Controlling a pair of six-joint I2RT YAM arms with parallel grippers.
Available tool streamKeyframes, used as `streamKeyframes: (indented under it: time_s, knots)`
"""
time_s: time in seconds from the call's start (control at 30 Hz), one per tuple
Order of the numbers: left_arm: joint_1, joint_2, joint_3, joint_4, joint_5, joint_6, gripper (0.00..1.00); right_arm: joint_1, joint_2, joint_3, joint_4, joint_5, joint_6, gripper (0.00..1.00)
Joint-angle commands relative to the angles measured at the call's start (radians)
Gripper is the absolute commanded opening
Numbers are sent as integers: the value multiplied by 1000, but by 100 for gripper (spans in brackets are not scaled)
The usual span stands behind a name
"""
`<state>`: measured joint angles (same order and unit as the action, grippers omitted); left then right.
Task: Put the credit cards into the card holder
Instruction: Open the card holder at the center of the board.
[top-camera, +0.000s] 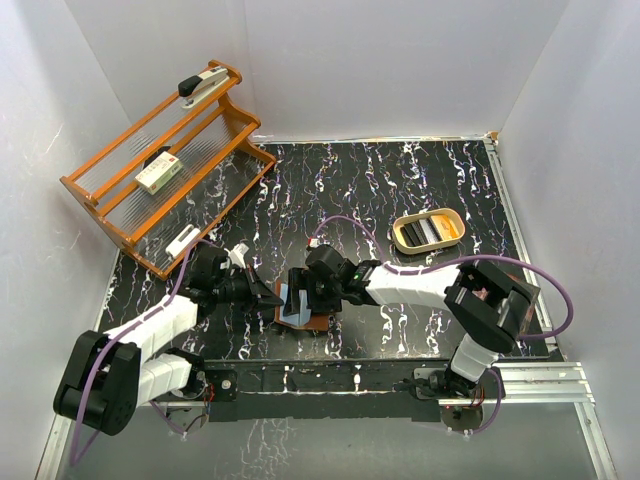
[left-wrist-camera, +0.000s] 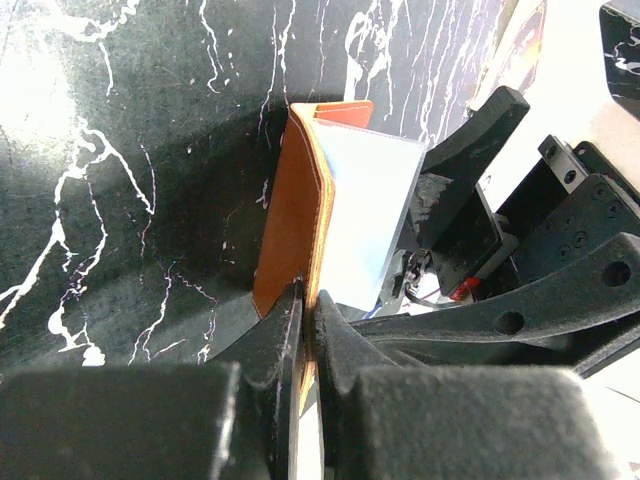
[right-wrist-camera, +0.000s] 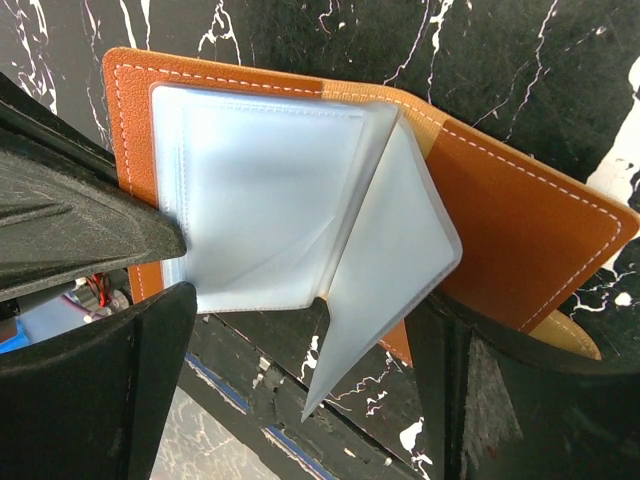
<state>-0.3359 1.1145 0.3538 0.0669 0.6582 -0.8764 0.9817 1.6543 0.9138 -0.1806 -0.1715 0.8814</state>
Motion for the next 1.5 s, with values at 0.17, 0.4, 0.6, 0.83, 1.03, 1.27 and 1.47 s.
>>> streamKeyframes:
  time_s: [0.17, 0.4, 0.6, 0.83, 1.03, 1.27, 1.47]
  knots:
    - [-4, -38, -12, 8, 28, -23, 0, 10, 16, 25, 57, 6, 14, 82]
    - [-3, -48, -8, -4, 29, -28, 7, 15, 32, 7, 25, 76, -9, 77]
    - [-4, -52, -15, 27, 54, -48, 6, 15, 52, -9, 21, 93, -13, 72]
    - [-3, -61, -20, 30, 50, -49, 0, 15, 11, -9, -48, 178, -24, 67]
    - [-3, -78, -26, 46, 59, -73, 0, 15, -12, 13, -143, 255, -24, 66]
    - [-3, -100, -32, 21, 31, -67, 0, 15, -106, 70, -335, 364, 4, 66]
    - [-3, -97, -20, 14, 29, -65, 0, 26, -181, 119, -296, 297, 2, 67]
